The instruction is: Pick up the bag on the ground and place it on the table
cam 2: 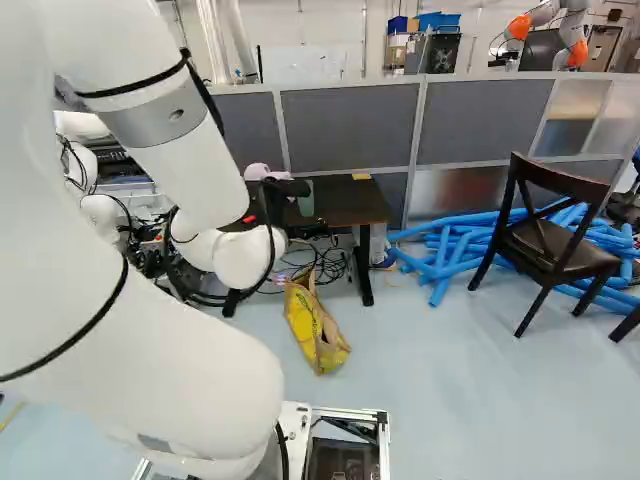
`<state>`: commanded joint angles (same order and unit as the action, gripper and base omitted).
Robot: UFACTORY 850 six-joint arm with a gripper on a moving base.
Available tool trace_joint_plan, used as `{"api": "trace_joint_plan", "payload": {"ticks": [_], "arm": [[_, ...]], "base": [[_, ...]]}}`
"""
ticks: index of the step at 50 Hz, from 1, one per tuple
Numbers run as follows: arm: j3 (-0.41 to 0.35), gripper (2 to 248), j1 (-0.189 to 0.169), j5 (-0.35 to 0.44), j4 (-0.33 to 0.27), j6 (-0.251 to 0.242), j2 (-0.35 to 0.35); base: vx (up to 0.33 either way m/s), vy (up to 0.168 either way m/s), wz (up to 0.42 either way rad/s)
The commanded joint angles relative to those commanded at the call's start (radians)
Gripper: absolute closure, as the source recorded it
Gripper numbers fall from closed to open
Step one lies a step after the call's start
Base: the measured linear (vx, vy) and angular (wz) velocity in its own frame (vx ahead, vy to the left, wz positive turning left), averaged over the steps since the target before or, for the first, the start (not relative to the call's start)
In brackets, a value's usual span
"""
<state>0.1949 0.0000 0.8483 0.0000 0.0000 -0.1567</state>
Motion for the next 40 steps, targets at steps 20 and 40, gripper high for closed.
{"api": "trace_joint_plan", "payload": {"ticks": [20,40], "arm": [[0.086,3,0.0,-0.049,0.0,0.0,0.133],[0.182,3,0.0,-0.11,0.0,0.0,0.279]], "base": [[0.0,0.0,0.0],[0.0,0.0,0.0]]}}
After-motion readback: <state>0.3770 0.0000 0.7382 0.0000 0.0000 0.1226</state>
